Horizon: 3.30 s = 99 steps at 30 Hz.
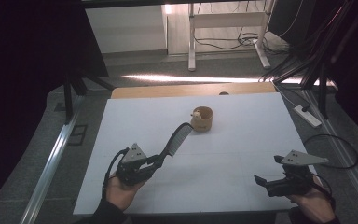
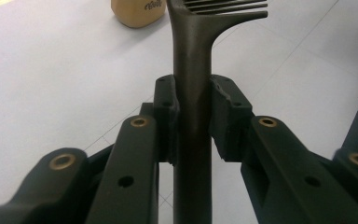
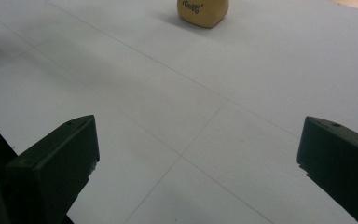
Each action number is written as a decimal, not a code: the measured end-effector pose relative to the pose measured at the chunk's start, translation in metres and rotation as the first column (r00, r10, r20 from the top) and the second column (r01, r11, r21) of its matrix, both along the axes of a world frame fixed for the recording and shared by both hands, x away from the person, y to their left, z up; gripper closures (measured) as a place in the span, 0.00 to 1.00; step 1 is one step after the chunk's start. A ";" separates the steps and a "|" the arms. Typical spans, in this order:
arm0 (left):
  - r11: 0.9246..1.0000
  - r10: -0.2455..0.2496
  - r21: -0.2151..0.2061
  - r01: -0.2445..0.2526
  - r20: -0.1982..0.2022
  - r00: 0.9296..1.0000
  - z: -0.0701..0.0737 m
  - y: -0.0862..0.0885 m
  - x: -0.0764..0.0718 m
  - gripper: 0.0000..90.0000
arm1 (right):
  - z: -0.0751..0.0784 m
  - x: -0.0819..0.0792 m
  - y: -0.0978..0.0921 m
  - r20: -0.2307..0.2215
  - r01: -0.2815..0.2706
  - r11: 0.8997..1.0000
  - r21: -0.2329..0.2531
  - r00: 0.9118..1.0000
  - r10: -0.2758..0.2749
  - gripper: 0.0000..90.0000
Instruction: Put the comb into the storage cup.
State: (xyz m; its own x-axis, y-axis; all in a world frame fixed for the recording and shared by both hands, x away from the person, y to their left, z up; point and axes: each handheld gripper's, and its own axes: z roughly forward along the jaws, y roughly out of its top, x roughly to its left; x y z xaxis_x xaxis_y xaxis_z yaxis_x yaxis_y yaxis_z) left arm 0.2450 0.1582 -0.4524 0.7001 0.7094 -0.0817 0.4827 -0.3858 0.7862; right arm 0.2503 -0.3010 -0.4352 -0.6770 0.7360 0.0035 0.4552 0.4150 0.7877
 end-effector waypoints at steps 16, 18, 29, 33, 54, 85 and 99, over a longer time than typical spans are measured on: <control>1.000 -0.023 0.001 0.023 0.009 1.000 0.000 -0.007 0.001 0.80 | 0.011 0.020 0.007 0.013 -0.060 0.998 0.033 0.998 0.060 0.00; 1.000 -0.024 -0.006 0.024 0.006 1.000 0.000 -0.006 0.001 0.80 | 0.011 0.022 0.009 0.010 -0.065 0.997 0.044 0.998 0.065 0.00; 0.999 -0.036 -0.024 0.036 0.003 0.999 0.000 -0.010 0.002 0.80 | 0.013 0.034 0.018 0.006 -0.072 0.995 0.069 0.997 0.072 0.00; 0.999 -0.042 -0.027 0.042 0.005 0.999 -0.001 -0.013 0.003 0.80 | 0.014 0.036 0.022 0.009 -0.070 0.995 0.071 0.998 0.070 0.00; 0.998 -0.064 0.002 0.064 0.022 0.998 -0.002 -0.029 0.007 0.80 | 0.024 0.050 0.044 -0.024 -0.115 0.982 0.149 0.993 0.120 0.00; 0.996 -0.088 0.028 0.087 0.062 0.994 -0.001 -0.046 0.007 0.80 | 0.048 0.074 0.086 -0.092 -0.155 0.967 0.202 0.980 0.176 0.00; 0.995 -0.097 0.038 0.095 0.075 0.992 -0.001 -0.053 0.007 0.80 | 0.058 0.083 0.106 -0.104 -0.118 0.977 0.175 0.985 0.138 0.00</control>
State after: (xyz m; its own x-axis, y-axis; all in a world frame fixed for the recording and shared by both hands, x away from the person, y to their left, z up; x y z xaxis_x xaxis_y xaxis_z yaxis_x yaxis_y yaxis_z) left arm 0.2517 0.1056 -0.4532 0.7684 0.6400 -0.0016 0.3806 -0.4550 0.8050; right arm 0.3336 -0.1954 -0.3774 -0.7534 0.6255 0.2026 0.4982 0.3420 0.7967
